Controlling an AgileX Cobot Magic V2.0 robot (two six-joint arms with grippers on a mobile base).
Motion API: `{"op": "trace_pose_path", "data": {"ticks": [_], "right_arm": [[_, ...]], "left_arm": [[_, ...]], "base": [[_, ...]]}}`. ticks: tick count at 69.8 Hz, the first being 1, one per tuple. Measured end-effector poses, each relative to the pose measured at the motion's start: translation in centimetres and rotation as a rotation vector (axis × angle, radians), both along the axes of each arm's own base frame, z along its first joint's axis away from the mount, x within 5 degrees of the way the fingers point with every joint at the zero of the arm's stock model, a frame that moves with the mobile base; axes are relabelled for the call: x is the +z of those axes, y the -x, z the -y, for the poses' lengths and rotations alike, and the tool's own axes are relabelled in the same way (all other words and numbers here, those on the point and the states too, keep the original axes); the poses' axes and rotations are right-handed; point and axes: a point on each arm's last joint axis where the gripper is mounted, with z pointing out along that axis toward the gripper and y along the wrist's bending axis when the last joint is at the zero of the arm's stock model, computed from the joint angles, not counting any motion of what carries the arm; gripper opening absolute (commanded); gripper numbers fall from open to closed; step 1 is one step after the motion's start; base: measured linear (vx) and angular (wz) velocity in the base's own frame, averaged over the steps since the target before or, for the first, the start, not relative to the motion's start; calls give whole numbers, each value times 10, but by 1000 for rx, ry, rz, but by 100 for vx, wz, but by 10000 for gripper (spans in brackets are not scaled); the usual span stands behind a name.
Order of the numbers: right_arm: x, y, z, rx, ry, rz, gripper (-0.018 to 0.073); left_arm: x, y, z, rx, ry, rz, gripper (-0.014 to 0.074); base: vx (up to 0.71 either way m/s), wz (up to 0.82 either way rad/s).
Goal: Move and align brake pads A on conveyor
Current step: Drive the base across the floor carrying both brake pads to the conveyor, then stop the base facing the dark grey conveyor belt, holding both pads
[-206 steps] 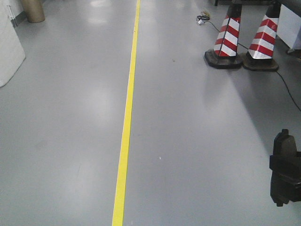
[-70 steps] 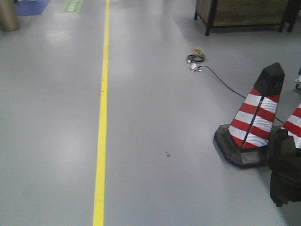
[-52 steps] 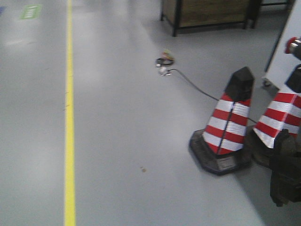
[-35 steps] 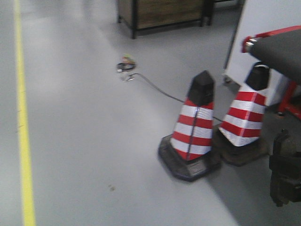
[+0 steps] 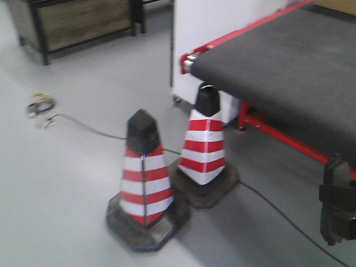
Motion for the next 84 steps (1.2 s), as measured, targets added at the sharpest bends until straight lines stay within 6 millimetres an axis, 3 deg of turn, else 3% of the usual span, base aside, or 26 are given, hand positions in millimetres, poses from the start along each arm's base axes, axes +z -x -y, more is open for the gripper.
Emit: {"op": "trace_pose_path", "data": {"ticks": [54,84], "right_arm": [[0,0,0,0,0,-1,-4],[0,0,0,0,2,-1,-4]], "left_arm": [[0,0,0,0,0,0,-6],[0,0,0,0,0,0,-6]], "base": [[45,-71],[34,-37]]}}
